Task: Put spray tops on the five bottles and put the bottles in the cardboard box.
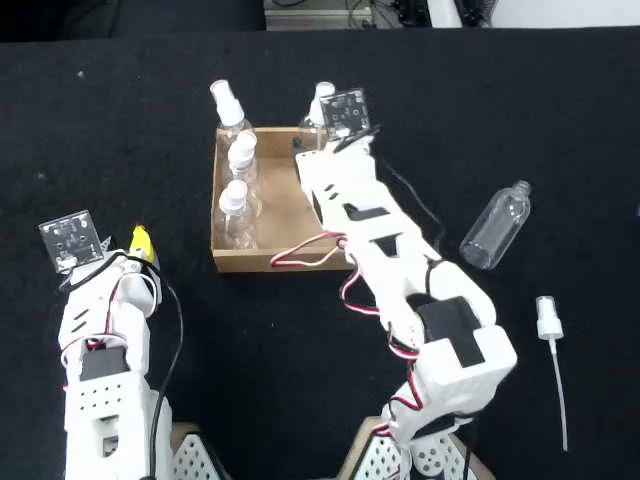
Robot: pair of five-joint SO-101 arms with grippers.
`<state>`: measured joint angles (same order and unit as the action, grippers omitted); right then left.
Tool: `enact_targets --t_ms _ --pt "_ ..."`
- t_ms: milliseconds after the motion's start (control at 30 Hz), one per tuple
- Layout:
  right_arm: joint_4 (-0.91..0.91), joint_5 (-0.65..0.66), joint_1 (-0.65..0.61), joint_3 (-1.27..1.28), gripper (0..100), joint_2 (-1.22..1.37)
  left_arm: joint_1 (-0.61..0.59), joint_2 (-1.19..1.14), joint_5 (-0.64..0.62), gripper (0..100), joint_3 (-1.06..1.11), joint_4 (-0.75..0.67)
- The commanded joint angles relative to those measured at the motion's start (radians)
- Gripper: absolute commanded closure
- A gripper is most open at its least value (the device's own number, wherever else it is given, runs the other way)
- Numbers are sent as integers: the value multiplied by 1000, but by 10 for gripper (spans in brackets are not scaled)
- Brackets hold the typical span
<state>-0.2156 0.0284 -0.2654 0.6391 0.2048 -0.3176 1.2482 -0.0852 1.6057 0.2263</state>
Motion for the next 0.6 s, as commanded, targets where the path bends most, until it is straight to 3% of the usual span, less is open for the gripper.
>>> enact_targets --t_ms 0,433,567 --pt "38 18 -6 -65 905 2 -8 17 11 870 -10 -25" --pt "43 18 -6 -62 901 -4 -8 17 11 870 -10 -25" --pt "43 18 -6 -50 853 -5 -8 17 11 870 -12 -25"
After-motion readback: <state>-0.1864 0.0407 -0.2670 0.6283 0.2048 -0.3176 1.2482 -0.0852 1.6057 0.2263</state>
